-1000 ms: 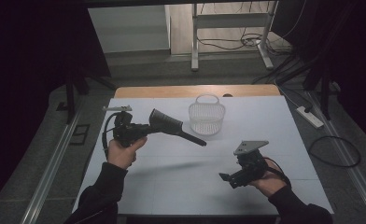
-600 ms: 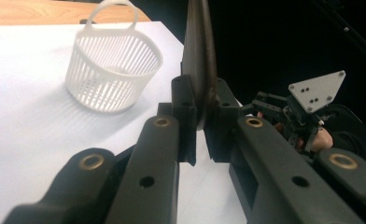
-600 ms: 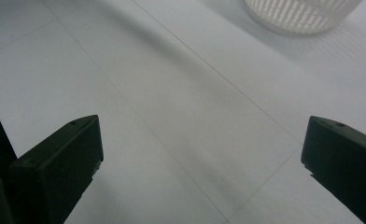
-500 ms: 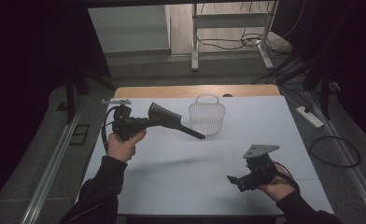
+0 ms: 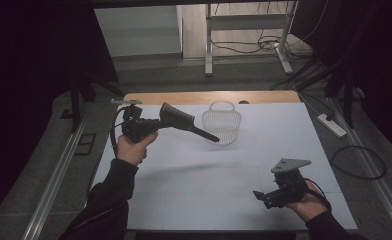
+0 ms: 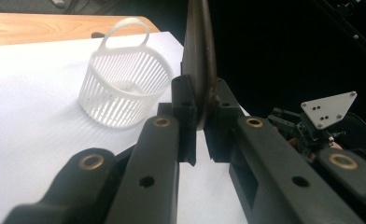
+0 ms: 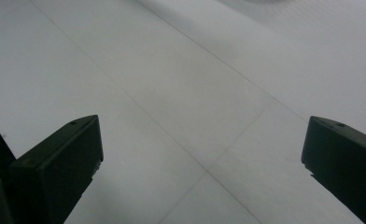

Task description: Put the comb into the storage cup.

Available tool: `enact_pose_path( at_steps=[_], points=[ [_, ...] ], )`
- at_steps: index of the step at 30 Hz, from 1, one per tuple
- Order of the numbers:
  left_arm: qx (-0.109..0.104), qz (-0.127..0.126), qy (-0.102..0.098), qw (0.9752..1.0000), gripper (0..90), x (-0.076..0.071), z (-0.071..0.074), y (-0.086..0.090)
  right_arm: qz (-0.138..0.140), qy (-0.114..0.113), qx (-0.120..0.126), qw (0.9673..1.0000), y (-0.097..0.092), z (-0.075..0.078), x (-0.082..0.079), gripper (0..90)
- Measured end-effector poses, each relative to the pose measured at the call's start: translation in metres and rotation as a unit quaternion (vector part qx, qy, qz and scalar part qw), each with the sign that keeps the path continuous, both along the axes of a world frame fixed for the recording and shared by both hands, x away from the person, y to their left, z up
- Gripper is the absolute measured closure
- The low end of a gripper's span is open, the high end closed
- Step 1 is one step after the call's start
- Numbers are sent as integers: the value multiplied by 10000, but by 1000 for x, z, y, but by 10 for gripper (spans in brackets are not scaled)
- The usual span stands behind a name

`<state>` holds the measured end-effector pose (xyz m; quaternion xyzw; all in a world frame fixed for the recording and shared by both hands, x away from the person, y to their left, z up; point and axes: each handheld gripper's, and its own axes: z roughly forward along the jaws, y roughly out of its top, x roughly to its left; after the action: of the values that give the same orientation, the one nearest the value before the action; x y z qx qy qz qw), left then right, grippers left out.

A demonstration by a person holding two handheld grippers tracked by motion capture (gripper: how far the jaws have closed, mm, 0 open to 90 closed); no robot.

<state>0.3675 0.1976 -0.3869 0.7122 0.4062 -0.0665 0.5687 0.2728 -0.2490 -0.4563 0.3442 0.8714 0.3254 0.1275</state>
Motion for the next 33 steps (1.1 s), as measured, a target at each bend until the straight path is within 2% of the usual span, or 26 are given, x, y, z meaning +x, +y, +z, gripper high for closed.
enact_pose_path(
  at_steps=[5,10,23,33],
  points=[
    [48,21,-26,10000,830,5,4,1,-212,45,47,9998,-10,1,-3,0],
    [-6,65,-16,10000,830,10,7,3,-400,104,26,9991,-21,0,-7,0],
    [97,169,33,9998,829,24,11,0,-917,95,125,9957,-45,9,-20,0],
    [166,238,91,9995,830,33,12,-6,-1062,77,190,9941,-55,13,-32,0]
  ],
)
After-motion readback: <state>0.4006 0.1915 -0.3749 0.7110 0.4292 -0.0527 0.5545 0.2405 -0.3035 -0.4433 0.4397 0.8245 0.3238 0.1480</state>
